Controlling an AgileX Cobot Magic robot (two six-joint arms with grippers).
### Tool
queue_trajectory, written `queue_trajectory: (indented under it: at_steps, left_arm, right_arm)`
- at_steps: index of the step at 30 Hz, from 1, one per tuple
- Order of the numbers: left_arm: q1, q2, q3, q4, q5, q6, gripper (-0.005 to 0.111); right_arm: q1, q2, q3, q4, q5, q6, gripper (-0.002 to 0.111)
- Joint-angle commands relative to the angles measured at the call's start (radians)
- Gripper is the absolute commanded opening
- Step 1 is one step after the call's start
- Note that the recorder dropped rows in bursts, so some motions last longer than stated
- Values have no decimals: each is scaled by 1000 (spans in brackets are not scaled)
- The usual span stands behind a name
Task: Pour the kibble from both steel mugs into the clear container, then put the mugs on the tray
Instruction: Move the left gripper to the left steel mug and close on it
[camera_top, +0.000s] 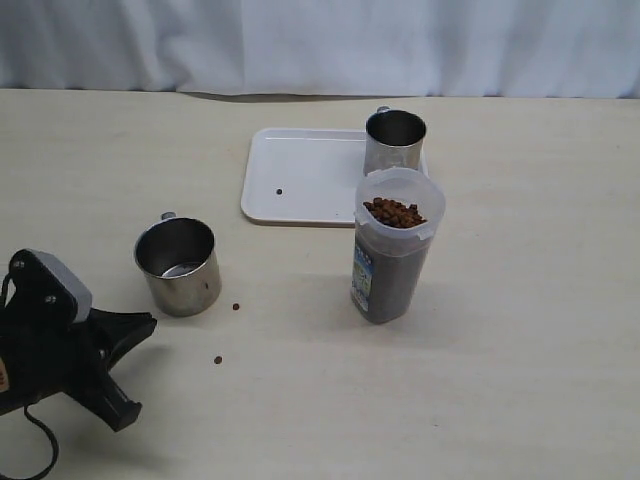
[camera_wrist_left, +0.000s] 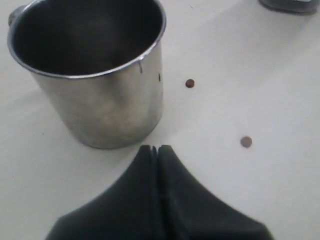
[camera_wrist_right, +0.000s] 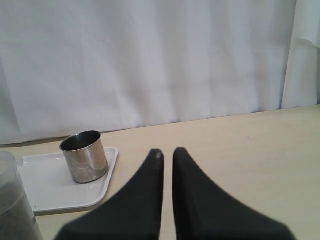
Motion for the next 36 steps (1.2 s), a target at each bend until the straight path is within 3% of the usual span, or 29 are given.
queue_trajectory:
  at_steps: [1, 6, 8, 15, 18, 36]
  left_arm:
    - [-2, 3, -18, -72, 84, 27, 0]
    - [-2, 3, -18, -131, 121, 29, 1]
    - [-2, 3, -22, -127, 119, 70, 6]
    - [-2, 3, -29, -89, 42, 90, 51]
    - [-2, 3, -50, -82, 40, 88, 62]
    - [-2, 45, -168, -79, 50, 56, 64]
  right_arm:
    - [3, -4, 5, -1, -2, -8, 5]
    - [3, -4, 5, -1, -2, -8, 5]
    - [3, -4, 5, -1, -2, -8, 5]
    - [3, -4, 5, -1, -2, -8, 5]
    - [3, -4, 5, -1, -2, -8, 5]
    - [3, -4, 5, -1, -2, -8, 5]
